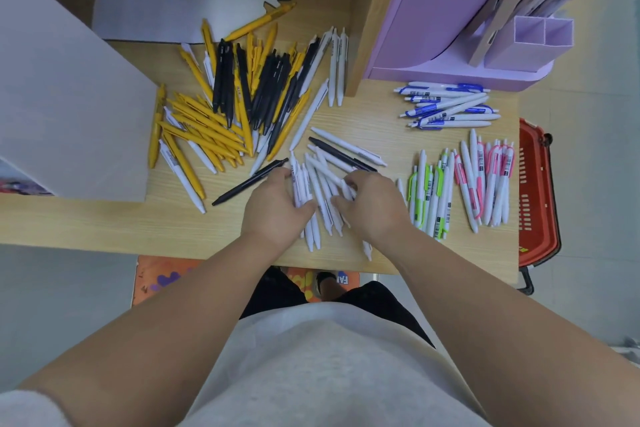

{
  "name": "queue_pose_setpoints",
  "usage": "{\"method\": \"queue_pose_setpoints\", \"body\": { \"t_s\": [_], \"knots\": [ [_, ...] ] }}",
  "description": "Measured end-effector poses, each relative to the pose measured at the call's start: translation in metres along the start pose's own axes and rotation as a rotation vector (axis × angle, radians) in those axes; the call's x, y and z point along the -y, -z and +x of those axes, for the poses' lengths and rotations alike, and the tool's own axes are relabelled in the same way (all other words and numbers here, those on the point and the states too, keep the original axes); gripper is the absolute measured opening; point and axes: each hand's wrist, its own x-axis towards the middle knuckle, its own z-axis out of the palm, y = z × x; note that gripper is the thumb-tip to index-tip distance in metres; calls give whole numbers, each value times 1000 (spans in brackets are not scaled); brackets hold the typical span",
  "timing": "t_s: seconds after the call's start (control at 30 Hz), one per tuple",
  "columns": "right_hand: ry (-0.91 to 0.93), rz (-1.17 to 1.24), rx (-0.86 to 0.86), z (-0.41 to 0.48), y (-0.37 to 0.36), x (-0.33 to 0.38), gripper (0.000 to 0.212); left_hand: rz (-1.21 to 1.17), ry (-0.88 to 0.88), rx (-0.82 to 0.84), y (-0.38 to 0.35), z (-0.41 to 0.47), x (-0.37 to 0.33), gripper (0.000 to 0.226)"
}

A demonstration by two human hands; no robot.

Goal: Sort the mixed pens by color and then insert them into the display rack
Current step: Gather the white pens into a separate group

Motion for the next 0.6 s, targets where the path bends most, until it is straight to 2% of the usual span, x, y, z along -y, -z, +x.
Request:
{"method": "queue_pose_setpoints", "body": {
  "t_s": [0.07,0.2,0.33,0.5,0.6],
  "knots": [
    [-20,93,-40,3,5,-2,36,-16,-8,13,-2,-2,-2,62],
    [-31,143,-129,8,8,-2,36,-26,-33,16,-5,-2,-4,64],
    [40,4,-134,4,8,-6,18,-26,-41,11,-6,4,-12,60],
    [68,-159,-140,2,10,-17,38,21,-63,30,-6,14,-22,56],
    [20,-75,-107,5,13,-18,28,36,-88,36,-5,16,-23,60]
  ]
}}
